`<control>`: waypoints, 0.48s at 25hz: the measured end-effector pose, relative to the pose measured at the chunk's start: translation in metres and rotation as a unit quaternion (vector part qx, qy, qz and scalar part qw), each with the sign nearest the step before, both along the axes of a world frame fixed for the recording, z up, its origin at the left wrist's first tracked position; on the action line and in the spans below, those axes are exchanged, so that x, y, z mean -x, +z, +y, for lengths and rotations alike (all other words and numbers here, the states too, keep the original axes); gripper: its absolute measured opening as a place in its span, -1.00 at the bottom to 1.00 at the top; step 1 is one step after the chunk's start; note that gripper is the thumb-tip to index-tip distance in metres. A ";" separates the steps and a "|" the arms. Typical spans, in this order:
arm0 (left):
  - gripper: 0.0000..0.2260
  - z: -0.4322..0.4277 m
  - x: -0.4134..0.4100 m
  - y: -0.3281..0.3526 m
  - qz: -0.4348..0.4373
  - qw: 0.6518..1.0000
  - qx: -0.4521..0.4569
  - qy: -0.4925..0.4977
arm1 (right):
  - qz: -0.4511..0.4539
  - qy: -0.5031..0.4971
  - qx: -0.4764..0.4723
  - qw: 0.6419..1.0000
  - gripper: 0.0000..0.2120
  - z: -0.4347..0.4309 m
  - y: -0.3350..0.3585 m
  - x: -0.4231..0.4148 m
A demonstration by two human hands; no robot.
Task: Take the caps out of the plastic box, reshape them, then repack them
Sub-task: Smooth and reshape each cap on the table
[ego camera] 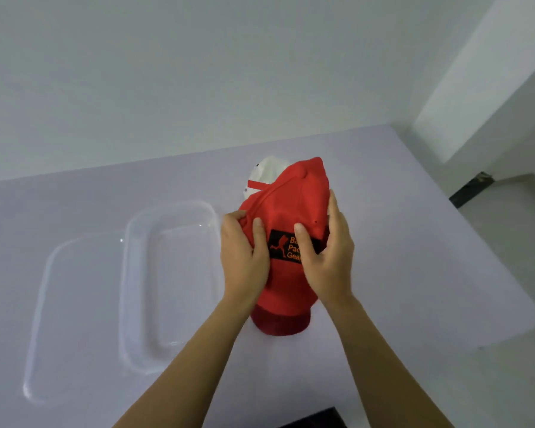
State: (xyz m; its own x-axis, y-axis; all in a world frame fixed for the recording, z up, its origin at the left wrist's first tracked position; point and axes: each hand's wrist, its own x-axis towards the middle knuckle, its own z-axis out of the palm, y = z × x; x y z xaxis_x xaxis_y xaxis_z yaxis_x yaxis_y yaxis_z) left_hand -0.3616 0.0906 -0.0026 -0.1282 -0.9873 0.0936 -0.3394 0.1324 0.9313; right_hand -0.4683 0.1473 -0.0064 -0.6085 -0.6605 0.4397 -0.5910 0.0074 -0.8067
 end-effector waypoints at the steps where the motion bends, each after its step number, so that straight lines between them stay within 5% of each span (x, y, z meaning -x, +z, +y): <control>1: -0.77 0.007 0.023 -0.001 0.001 1.000 0.006 -0.003 | 0.004 -0.011 -0.003 1.000 -0.37 0.006 -0.004 0.022; 6: -0.76 0.021 0.139 -0.031 -0.037 0.999 -0.028 -0.019 | -0.032 -0.025 -0.069 0.997 -0.34 0.023 -0.039 0.135; 12: -0.70 0.014 0.205 -0.099 -0.114 0.981 -0.153 -0.038 | -0.038 0.070 -0.248 0.966 -0.33 0.004 -0.104 0.221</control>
State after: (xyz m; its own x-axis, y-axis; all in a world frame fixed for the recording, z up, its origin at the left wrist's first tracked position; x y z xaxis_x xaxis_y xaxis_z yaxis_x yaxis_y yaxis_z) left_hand -0.5668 0.1042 -0.1020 -0.1855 -0.9517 -0.2446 -0.5426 -0.1083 0.8330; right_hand -0.6891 0.1514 -0.1101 -0.5165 -0.8562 0.0061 -0.5531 0.3282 -0.7658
